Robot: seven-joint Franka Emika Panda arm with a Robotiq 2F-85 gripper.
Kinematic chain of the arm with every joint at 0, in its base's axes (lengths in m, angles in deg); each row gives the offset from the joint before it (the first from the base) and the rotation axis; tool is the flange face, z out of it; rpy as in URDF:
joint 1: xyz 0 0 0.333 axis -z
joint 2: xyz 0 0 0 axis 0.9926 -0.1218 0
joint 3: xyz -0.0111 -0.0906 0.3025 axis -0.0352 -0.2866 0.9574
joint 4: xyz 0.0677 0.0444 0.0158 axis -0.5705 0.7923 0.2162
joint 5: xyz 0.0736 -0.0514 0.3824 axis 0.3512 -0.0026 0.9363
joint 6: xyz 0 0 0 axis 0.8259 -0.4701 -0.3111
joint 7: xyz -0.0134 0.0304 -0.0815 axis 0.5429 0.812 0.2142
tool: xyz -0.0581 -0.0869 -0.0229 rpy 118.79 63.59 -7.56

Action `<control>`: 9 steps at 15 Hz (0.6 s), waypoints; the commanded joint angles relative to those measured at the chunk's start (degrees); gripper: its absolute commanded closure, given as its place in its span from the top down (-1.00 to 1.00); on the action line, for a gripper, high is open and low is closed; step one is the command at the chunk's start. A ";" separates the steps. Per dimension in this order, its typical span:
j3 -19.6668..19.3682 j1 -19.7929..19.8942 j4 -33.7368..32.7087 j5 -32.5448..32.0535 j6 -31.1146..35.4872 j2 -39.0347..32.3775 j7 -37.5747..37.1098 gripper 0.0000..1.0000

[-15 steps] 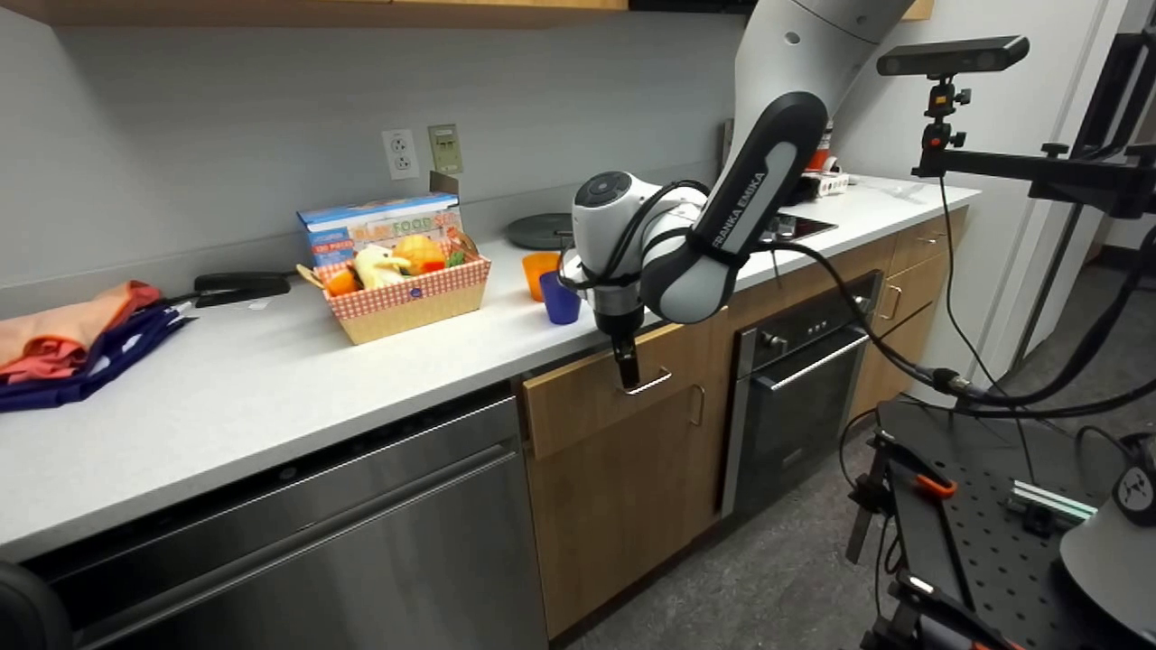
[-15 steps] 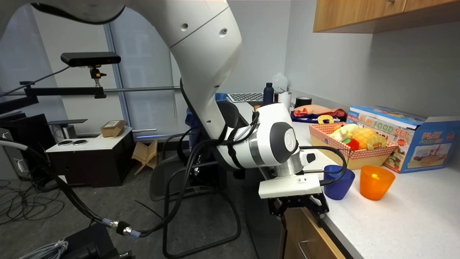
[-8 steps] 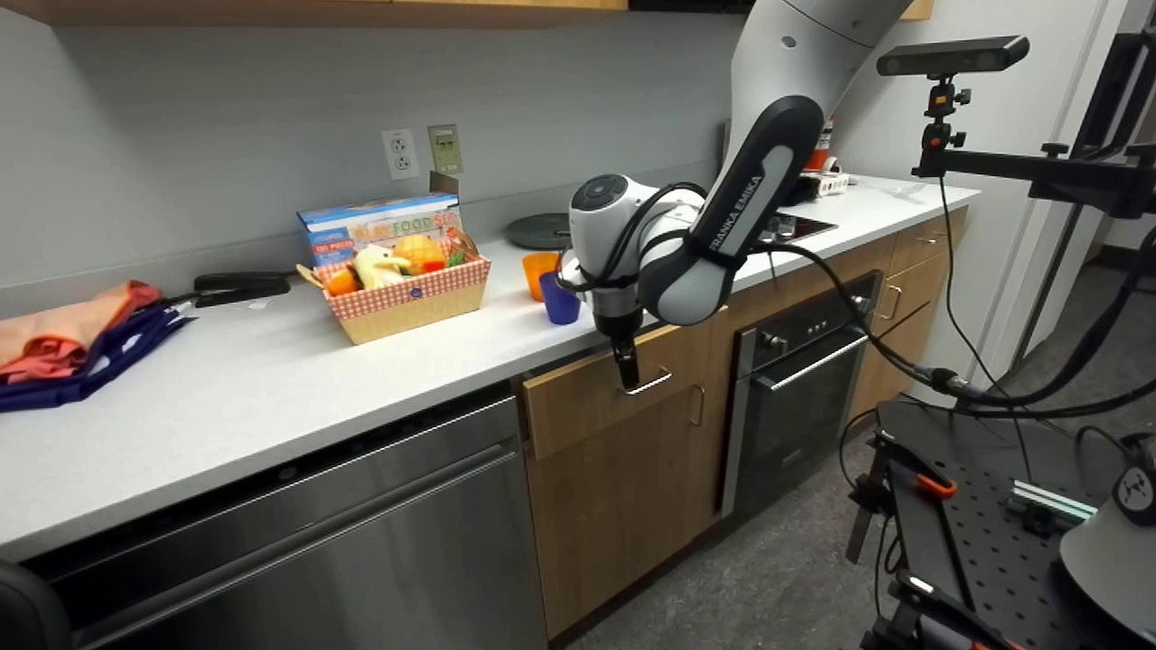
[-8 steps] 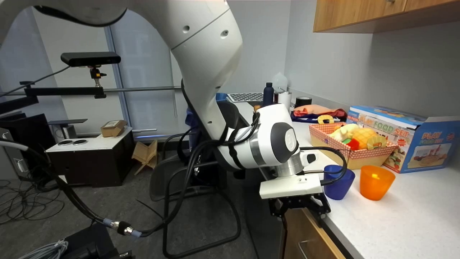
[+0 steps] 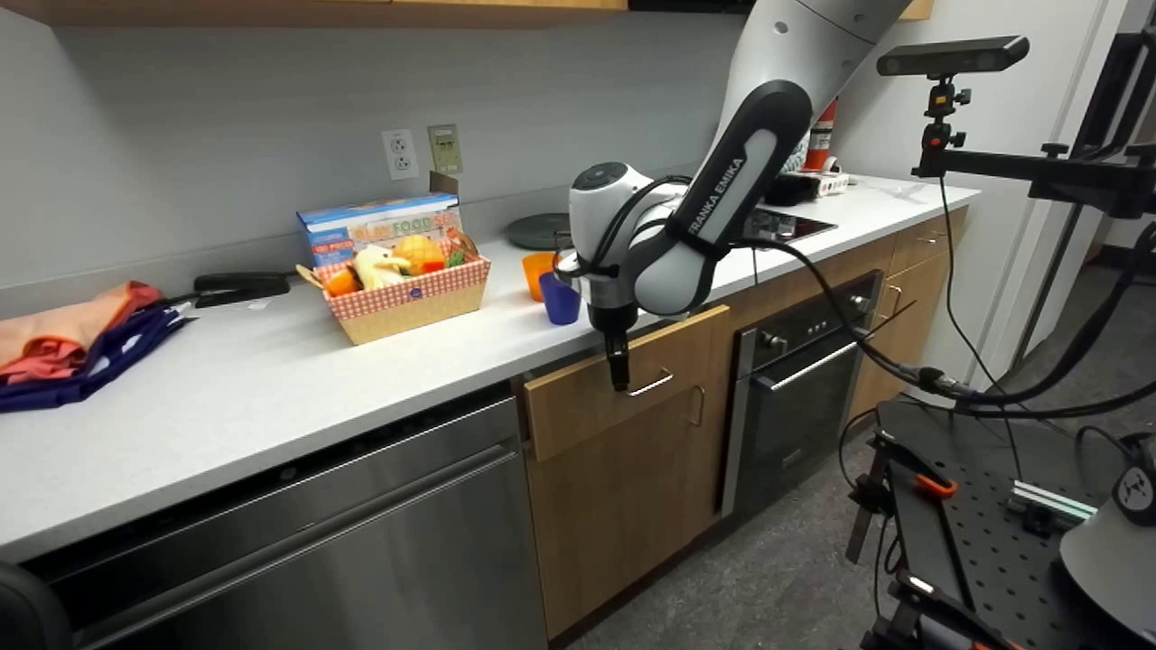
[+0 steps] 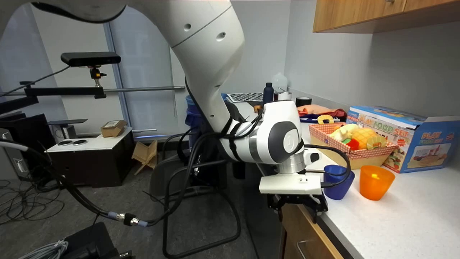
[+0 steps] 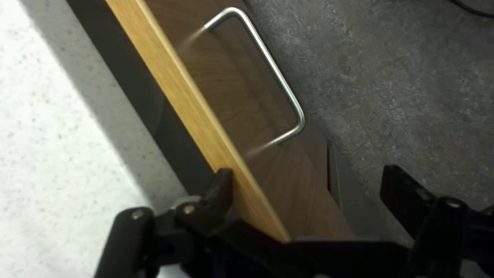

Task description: Open the drawer to the right of the dishwasher

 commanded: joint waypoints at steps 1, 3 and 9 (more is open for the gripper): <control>5.43 2.82 0.49 8.11 -0.37 -1.60 5.34 1.00; 6.84 3.33 0.62 10.95 -0.51 -2.02 6.38 1.00; 8.05 2.47 2.39 14.63 -1.93 -1.87 6.02 1.00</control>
